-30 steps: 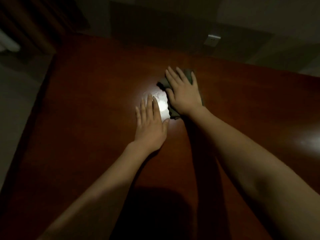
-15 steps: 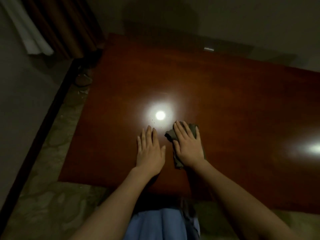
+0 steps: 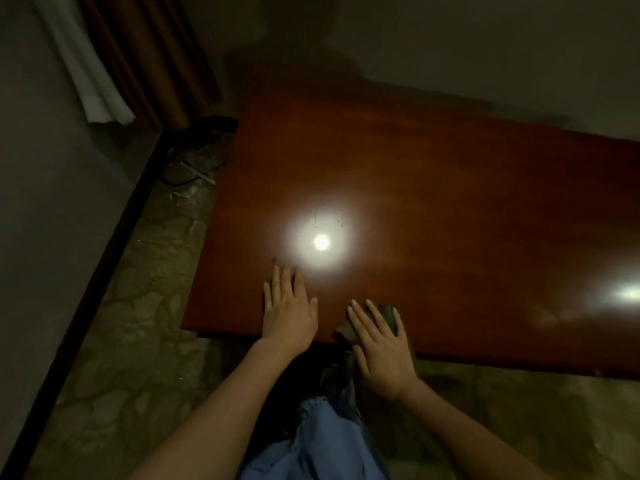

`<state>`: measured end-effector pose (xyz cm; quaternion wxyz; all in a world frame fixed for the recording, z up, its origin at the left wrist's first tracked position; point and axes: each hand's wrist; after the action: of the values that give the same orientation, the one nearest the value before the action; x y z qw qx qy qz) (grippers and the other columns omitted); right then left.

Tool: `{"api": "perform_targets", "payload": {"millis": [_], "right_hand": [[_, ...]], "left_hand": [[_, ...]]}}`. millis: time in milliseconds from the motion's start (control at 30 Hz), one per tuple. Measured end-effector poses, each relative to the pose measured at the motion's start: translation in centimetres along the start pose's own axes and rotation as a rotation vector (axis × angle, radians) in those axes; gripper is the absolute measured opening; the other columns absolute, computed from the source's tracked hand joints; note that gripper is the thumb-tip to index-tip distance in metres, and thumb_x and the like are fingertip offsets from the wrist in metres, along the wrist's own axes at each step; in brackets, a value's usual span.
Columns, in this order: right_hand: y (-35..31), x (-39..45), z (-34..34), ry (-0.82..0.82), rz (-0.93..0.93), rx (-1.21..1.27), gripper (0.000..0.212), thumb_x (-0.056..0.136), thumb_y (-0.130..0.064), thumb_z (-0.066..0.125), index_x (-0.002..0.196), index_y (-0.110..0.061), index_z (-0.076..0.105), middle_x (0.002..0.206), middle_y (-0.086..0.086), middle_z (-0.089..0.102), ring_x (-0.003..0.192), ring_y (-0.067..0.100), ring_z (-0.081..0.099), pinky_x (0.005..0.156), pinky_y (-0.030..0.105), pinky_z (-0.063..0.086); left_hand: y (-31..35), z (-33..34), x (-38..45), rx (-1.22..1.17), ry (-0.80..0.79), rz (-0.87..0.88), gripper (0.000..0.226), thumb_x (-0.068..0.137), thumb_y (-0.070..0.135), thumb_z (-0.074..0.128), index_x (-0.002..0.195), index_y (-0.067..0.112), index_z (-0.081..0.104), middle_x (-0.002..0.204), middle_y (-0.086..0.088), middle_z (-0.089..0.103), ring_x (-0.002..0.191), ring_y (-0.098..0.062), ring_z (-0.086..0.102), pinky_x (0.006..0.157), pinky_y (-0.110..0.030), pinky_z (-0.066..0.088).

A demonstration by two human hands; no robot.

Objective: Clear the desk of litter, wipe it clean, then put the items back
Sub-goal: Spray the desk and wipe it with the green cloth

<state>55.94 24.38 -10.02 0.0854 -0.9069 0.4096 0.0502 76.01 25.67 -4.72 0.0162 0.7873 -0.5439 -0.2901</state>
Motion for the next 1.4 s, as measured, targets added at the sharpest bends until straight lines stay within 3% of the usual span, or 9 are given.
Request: {"api": "perform_targets", "payload": {"millis": [233, 933, 1033, 1167, 1400], "right_hand": [[2.1, 5.0, -1.3, -0.073, -0.240, -0.045, 0.057, 0.097, -0.046, 0.026, 0.150, -0.023, 0.025, 0.154, -0.008, 0.027, 0.143, 0.015, 0.020, 0.111, 0.050, 0.013], [15.3, 30.1, -6.6, -0.030, -0.148, 0.050, 0.059, 0.094, -0.044, 0.026, 0.150, -0.022, 0.028, 0.154, -0.005, 0.030, 0.144, 0.017, 0.024, 0.118, 0.049, 0.007], [17.8, 35.8, -8.2, -0.048, -0.104, 0.042, 0.065, 0.091, -0.048, 0.015, 0.151, -0.023, 0.022, 0.157, -0.004, 0.023, 0.146, 0.016, 0.017, 0.116, 0.047, 0.001], [20.0, 42.2, -9.4, -0.036, -0.108, 0.013, 0.067, 0.090, -0.049, 0.012, 0.152, -0.024, 0.020, 0.159, -0.007, 0.017, 0.147, 0.014, 0.012, 0.116, 0.045, 0.000], [18.8, 50.3, -10.4, 0.014, 0.032, 0.032, 0.058, 0.099, -0.041, 0.022, 0.153, -0.022, 0.015, 0.160, -0.005, 0.013, 0.147, 0.016, 0.009, 0.116, 0.049, 0.000]], "left_hand": [[0.3, -1.0, 2.9, -0.041, 0.023, -0.007, 0.062, 0.102, 0.034, 0.024, 0.151, 0.009, -0.004, 0.158, -0.012, -0.012, 0.145, -0.027, -0.015, 0.116, -0.040, -0.009], [6.6, -8.8, 24.8, -0.020, 0.075, -0.030, 0.062, 0.101, 0.039, 0.026, 0.152, 0.012, 0.002, 0.159, -0.012, -0.009, 0.145, -0.027, -0.015, 0.117, -0.046, -0.008], [6.5, -8.3, 26.7, 0.033, 0.056, -0.078, 0.066, 0.100, 0.044, 0.022, 0.151, 0.013, -0.009, 0.156, -0.012, -0.022, 0.143, -0.029, -0.022, 0.114, -0.049, -0.013], [6.2, -6.8, 27.3, 0.099, 0.045, -0.095, 0.071, 0.085, 0.056, -0.010, 0.135, 0.016, -0.039, 0.136, -0.009, -0.052, 0.130, -0.030, -0.044, 0.106, -0.052, -0.026], [6.1, -6.8, 27.3, 0.066, 0.013, -0.094, 0.070, 0.078, 0.054, -0.017, 0.130, 0.016, -0.042, 0.132, -0.008, -0.056, 0.123, -0.029, -0.051, 0.104, -0.052, -0.030]]}}
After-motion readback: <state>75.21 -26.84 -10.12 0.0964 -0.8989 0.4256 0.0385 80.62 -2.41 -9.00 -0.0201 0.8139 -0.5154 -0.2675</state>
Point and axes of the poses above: each hand's wrist, its own x-axis towards the middle knuckle, its own z-axis out of the palm, y = z × x
